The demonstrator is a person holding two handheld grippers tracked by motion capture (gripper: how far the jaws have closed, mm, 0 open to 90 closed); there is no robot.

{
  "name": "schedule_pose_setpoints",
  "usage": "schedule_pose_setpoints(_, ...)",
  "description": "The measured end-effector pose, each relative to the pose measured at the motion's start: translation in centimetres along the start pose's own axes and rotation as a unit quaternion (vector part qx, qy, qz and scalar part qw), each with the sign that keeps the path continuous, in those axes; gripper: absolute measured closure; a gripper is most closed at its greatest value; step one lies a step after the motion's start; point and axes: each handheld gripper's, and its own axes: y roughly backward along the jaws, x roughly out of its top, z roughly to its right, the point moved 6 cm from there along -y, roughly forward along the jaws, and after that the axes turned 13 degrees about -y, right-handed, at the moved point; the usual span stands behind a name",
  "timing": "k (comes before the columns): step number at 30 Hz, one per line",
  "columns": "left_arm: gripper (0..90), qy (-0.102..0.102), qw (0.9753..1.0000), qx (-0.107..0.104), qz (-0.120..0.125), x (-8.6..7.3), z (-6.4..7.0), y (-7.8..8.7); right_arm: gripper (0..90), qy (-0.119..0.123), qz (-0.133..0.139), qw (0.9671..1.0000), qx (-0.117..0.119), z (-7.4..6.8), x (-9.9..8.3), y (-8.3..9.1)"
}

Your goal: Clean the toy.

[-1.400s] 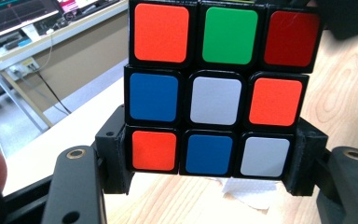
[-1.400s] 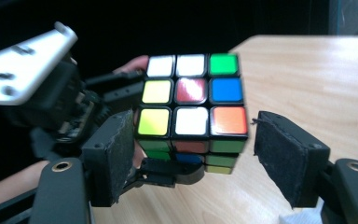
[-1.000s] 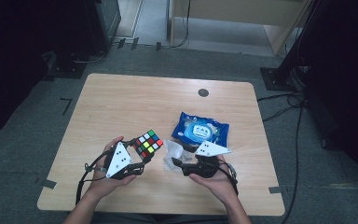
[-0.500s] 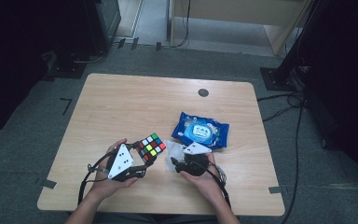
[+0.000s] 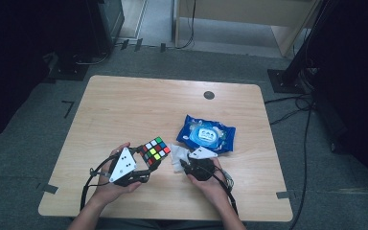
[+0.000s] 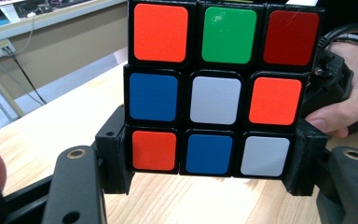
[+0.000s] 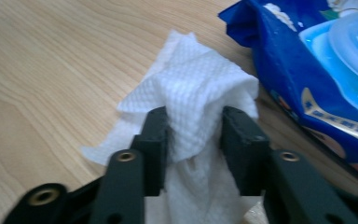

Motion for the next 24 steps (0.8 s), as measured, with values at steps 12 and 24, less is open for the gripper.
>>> schedule_pose_setpoints(12, 34.1, 0.007, 1.0000, -0.005, -0.004, -0.3, 0.0, -0.2, 88.3, -0.056, 0.106, 0.9918, 0.045, -0.5, 3.0, 4.3)
schedule_pose_setpoints(24, 34.2, -0.006, 0.9994, -0.026, -0.022, -0.4, 1.6, -1.3, 88.3, 0.018, 0.222, 0.9553, 0.194, -8.7, 7.3, 12.6)
